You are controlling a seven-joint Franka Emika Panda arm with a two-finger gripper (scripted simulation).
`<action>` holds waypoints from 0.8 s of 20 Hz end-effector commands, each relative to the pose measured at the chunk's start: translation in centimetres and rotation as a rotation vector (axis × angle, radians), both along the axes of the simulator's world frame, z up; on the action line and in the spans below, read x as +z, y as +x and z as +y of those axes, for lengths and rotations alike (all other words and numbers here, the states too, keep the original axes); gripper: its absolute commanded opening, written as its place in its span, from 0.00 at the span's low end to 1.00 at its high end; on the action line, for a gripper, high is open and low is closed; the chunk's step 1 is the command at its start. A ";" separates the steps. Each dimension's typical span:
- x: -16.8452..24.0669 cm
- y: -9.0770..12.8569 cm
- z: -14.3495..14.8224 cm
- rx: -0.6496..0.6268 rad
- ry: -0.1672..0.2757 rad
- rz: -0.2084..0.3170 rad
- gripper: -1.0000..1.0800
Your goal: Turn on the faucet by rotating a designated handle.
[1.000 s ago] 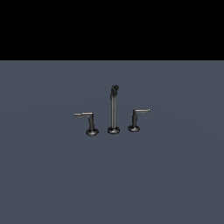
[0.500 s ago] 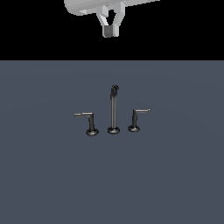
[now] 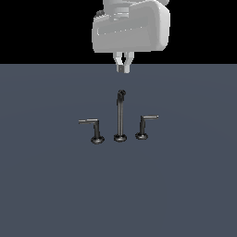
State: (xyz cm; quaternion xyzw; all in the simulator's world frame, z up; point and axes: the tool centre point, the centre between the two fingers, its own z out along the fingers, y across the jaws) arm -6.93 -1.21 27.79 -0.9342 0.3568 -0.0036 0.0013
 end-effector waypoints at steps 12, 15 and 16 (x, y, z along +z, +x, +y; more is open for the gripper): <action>-9.0 7.1 -4.3 -0.323 0.000 0.003 0.00; -11.0 8.5 -5.6 -0.398 -0.001 0.004 0.00; -11.7 9.0 -6.1 -0.423 -0.001 0.004 0.00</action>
